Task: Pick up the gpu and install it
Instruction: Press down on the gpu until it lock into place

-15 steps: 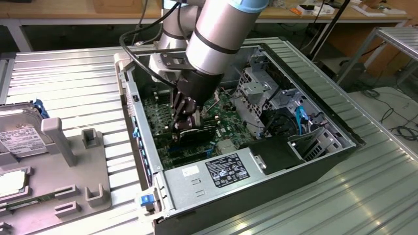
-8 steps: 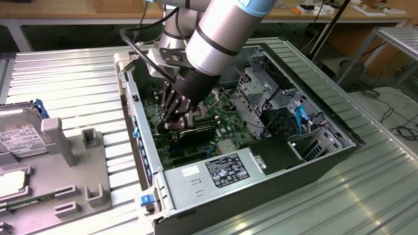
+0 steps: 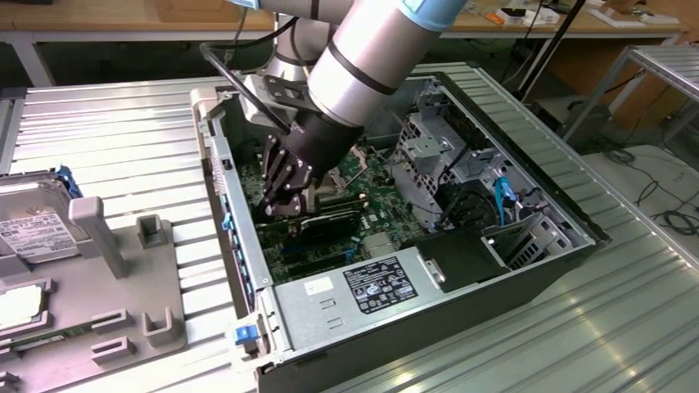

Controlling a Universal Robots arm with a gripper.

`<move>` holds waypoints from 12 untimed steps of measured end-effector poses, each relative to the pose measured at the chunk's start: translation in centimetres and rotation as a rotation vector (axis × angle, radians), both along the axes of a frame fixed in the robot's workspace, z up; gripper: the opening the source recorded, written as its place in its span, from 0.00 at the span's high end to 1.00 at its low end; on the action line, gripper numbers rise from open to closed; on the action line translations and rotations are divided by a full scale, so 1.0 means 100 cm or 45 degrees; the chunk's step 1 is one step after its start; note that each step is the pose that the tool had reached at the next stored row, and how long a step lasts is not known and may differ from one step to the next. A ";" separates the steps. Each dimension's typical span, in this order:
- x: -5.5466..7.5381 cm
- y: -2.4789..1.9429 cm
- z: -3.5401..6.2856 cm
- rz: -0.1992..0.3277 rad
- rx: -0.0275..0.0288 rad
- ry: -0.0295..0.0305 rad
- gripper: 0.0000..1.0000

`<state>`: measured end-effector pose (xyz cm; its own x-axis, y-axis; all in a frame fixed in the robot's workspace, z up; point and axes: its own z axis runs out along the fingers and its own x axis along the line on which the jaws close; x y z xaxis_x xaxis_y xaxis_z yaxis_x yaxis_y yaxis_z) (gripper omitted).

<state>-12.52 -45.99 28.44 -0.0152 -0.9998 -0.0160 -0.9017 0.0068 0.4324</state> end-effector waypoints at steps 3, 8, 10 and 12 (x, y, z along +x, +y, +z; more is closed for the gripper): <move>-0.002 0.0000 0.0000 0.000 -0.0001 0.0024 0.89; -0.003 0.0000 0.0001 0.000 -0.0003 0.0043 0.89; -0.003 0.0000 0.0034 0.000 -0.0005 0.0067 0.89; -0.003 0.0001 0.0077 0.000 -0.0002 0.0073 0.89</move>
<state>-12.85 -45.99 29.21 -0.0156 -0.9998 -0.0157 -0.8992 0.0072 0.4375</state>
